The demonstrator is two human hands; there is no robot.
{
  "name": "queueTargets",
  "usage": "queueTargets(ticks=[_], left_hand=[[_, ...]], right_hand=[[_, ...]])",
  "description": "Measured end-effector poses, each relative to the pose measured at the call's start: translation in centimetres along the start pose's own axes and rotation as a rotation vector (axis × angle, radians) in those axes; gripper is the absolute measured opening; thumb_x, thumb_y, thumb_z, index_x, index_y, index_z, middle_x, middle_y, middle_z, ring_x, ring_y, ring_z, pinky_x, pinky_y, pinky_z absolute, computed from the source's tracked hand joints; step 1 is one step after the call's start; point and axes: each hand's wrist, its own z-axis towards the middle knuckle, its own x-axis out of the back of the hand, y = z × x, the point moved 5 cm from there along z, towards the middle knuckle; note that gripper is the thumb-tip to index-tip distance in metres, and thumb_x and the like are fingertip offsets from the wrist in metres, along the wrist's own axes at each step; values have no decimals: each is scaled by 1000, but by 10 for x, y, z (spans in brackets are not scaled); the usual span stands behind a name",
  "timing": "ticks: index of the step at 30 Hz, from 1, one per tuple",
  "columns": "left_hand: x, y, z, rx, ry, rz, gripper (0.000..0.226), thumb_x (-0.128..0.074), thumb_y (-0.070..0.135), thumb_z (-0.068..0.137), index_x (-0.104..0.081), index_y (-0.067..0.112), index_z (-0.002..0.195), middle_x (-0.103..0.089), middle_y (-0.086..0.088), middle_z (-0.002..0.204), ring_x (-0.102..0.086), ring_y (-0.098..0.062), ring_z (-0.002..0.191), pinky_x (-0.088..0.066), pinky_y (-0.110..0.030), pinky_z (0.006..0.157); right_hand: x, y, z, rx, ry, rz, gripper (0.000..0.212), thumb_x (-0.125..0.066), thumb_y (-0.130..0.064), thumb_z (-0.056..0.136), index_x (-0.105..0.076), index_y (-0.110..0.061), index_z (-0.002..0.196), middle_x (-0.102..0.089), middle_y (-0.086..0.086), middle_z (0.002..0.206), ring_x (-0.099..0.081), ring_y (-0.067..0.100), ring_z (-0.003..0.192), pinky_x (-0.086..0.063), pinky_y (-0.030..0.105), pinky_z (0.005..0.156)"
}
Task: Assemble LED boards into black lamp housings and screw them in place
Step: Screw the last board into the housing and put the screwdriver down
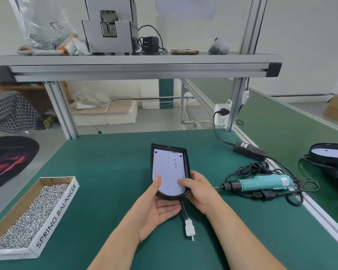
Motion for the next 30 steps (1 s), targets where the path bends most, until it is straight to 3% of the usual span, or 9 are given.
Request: queueTargets(ticks=[3, 6, 10, 15, 18, 20, 23, 25, 30], left_hand=[[18, 11, 1, -286, 310, 235, 45, -57, 55, 94, -70, 14, 107, -77, -8, 100, -75, -26, 93, -58, -38, 82], [36, 20, -1, -453, 645, 619, 25, -47, 32, 102, -64, 14, 95, -71, -4, 95, -66, -28, 92, -48, -33, 75], [32, 22, 9, -514, 652, 1034, 15, -53, 8, 97, -67, 12, 99, -58, 1, 98, -55, -19, 86, -37, -28, 77], [31, 21, 8, -548, 670, 1105, 16, -58, 1, 93, -66, 12, 84, -54, 0, 92, -50, -17, 77, -33, -29, 70], [34, 22, 9, -554, 670, 1129, 16, -60, 1, 92, -67, 12, 83, -54, -1, 93, -50, -21, 77, -33, -32, 71], [35, 21, 12, -551, 667, 1143, 15, -62, 2, 91, -68, 12, 83, -55, -3, 95, -51, -23, 77, -34, -33, 73], [38, 22, 18, -538, 666, 1146, 15, -65, 1, 87, -70, 13, 81, -57, -6, 98, -50, -26, 81, -37, -35, 79], [38, 23, 20, -534, 666, 1151, 15, -66, -1, 85, -71, 13, 80, -57, -7, 99, -50, -27, 84, -39, -38, 82], [42, 22, 30, -607, 671, 1161, 20, -66, -5, 82, -71, 13, 76, -57, -7, 96, -48, -21, 85, -39, -35, 82]], right_hand=[[2, -2, -2, 51, 37, -58, 32, -51, 16, 90, -55, 4, 120, -69, 20, 111, -64, 31, 95, -51, 41, 87], [5, -5, -5, 110, 91, -77, 27, -51, 16, 89, -55, -1, 109, -62, 15, 102, -58, 25, 93, -46, 38, 86], [9, -12, -11, 169, 94, -89, 28, -50, 16, 89, -56, -5, 106, -60, 16, 103, -55, 21, 93, -45, 34, 87], [14, -15, -20, 187, 82, -179, 30, -55, 9, 90, -56, -14, 111, -64, 19, 126, -62, 16, 100, -52, 35, 98], [11, -22, -32, 222, 109, -184, 30, -61, -1, 82, -54, -5, 111, -52, 34, 132, -53, 17, 97, -45, 49, 105], [13, -30, -39, 245, 127, -131, 46, -62, -12, 72, -51, 3, 114, -45, 38, 133, -49, 17, 96, -43, 50, 107], [24, -47, -50, 308, 140, -64, 42, -63, -15, 71, -56, -4, 110, -47, 37, 131, -52, 17, 95, -46, 38, 95], [38, -59, -56, 356, 149, -10, 38, -65, -13, 73, -58, -6, 110, -51, 37, 125, -55, 18, 95, -46, 37, 91], [84, -94, -75, 519, 229, 105, 40, -67, -5, 78, -61, -11, 117, -75, 2, 108, -68, 17, 98, -55, 28, 86]])
